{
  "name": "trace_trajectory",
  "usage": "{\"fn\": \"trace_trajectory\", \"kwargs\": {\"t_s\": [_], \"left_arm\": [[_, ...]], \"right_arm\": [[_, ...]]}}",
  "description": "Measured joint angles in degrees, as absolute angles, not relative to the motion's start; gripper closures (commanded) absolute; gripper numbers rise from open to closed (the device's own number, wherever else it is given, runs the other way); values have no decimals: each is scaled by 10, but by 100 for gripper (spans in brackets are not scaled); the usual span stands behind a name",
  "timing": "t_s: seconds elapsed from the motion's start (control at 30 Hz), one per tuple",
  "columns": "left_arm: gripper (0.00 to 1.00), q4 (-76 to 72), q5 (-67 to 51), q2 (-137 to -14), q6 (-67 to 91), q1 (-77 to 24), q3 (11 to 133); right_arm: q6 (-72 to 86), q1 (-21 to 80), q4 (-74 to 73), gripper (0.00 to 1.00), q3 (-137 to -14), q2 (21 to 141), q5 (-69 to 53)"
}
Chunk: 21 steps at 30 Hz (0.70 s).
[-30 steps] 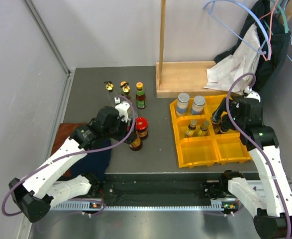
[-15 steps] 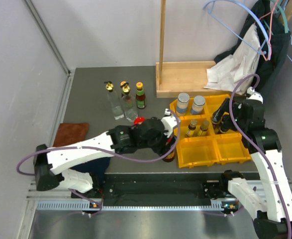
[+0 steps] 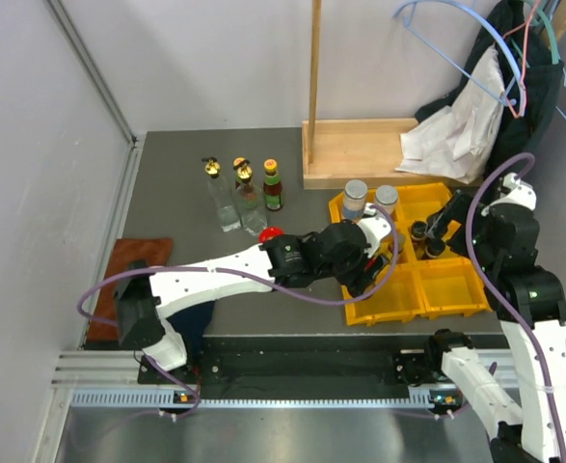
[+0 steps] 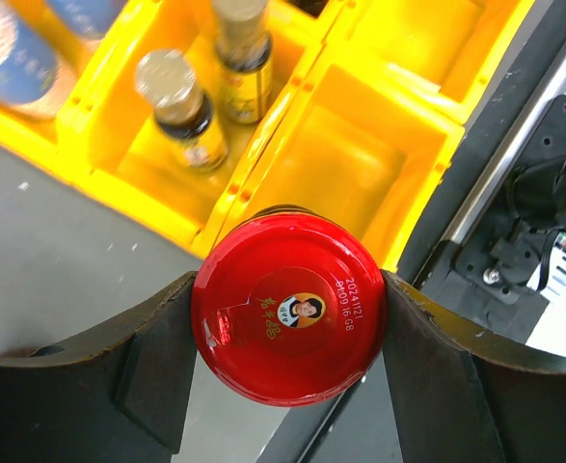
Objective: Organize the condiment bottles
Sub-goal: Place the bottle in the storage box.
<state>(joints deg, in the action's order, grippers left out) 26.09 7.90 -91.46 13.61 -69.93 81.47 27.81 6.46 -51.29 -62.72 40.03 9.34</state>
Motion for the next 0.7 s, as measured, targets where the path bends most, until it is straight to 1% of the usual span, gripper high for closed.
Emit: {"fn": "trace_trajectory", "kwargs": {"t_s": [0.4,0.57,0.7], "left_arm": [[100,225,46,-1057,128,-708,896],[100,215,38,-1111,124,-710,924],[100,204,36,-1132,123,-710,940]], "right_arm": [[281,65,-531,1,-686,355,128],[281,65,-534,1,-688,338,146],[281,65,-539,1,-688,337,158]]}}
